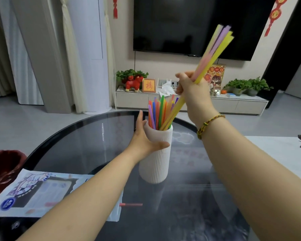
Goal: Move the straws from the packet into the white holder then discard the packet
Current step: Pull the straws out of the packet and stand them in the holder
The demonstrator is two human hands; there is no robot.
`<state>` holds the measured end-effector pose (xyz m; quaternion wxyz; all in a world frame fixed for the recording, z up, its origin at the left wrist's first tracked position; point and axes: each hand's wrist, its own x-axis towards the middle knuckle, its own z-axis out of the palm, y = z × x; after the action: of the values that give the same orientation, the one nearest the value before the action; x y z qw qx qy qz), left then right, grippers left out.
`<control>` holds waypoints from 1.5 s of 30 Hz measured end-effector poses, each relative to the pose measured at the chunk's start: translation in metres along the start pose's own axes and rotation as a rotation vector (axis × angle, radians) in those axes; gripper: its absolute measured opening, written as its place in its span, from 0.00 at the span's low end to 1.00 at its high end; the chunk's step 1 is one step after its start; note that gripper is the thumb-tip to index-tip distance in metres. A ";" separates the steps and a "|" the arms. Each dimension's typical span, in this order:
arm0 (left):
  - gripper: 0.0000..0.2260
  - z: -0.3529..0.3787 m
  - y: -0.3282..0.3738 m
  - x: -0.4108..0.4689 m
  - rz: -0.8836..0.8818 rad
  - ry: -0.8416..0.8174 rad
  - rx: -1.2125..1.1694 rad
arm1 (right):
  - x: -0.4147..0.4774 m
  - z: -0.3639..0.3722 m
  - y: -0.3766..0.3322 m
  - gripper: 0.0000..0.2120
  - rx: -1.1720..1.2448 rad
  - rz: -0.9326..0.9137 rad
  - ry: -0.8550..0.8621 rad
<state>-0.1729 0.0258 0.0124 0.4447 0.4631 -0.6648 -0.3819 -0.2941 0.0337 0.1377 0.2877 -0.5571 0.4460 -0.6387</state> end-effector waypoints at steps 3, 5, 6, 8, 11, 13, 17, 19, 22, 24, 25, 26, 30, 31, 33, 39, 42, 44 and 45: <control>0.49 0.008 0.000 0.007 0.074 0.003 0.001 | -0.005 0.006 0.019 0.10 -0.193 -0.009 -0.019; 0.45 0.011 0.001 0.008 0.078 0.038 -0.007 | -0.010 0.009 0.030 0.08 -0.259 -0.015 -0.027; 0.46 0.012 0.000 0.009 0.075 0.043 -0.017 | -0.012 0.009 0.034 0.05 -0.284 -0.027 -0.045; 0.42 0.011 -0.003 0.011 0.076 0.060 -0.026 | -0.015 0.008 0.041 0.11 -0.336 -0.053 -0.105; 0.37 0.007 -0.004 0.010 0.095 0.045 -0.025 | -0.014 0.002 0.033 0.34 -0.247 -0.052 -0.125; 0.36 0.006 -0.004 0.009 0.111 0.038 -0.049 | -0.008 -0.001 0.019 0.40 -0.209 -0.136 -0.074; 0.27 0.005 -0.005 0.008 0.128 0.041 -0.080 | -0.002 0.003 -0.004 0.35 -0.335 -0.421 -0.066; 0.28 0.004 -0.005 0.007 0.156 0.026 -0.010 | 0.002 0.008 -0.010 0.30 -0.445 -0.523 -0.104; 0.29 0.002 -0.004 0.006 0.149 0.008 0.000 | 0.005 0.015 -0.010 0.21 -0.693 -0.591 -0.231; 0.27 0.002 -0.004 0.006 0.122 0.008 -0.011 | 0.002 0.017 0.000 0.18 -0.805 -0.616 -0.338; 0.27 0.002 -0.003 0.007 0.110 0.009 -0.013 | -0.001 0.017 0.006 0.16 -0.843 -0.619 -0.381; 0.26 0.002 -0.002 0.006 0.100 0.011 -0.019 | -0.006 0.016 0.012 0.14 -0.871 -0.600 -0.415; 0.25 0.004 0.001 0.008 0.085 0.028 -0.033 | -0.010 0.007 0.031 0.14 -1.034 -0.554 -0.450; 0.25 0.004 0.001 0.008 0.079 0.029 -0.031 | -0.009 0.006 0.031 0.15 -1.025 -0.532 -0.421; 0.25 0.003 0.001 0.006 0.083 0.028 -0.038 | -0.009 0.005 0.025 0.20 -0.905 -0.499 -0.326; 0.26 0.000 -0.003 0.005 0.129 -0.007 -0.028 | -0.007 0.019 0.009 0.19 -0.970 -0.642 -0.447; 0.27 0.001 0.001 0.006 0.091 0.026 0.024 | -0.012 0.015 0.024 0.17 -1.188 -0.620 -0.529; 0.30 0.001 0.002 0.006 0.105 0.010 0.033 | -0.016 0.009 0.029 0.18 -1.209 -0.608 -0.506; 0.32 -0.001 0.001 0.004 0.103 -0.012 0.033 | -0.019 0.007 0.030 0.19 -1.213 -0.604 -0.496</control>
<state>-0.1732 0.0225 0.0141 0.4521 0.4333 -0.6966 -0.3501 -0.2868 0.0352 0.1026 -0.1685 -0.8463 0.4703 -0.1848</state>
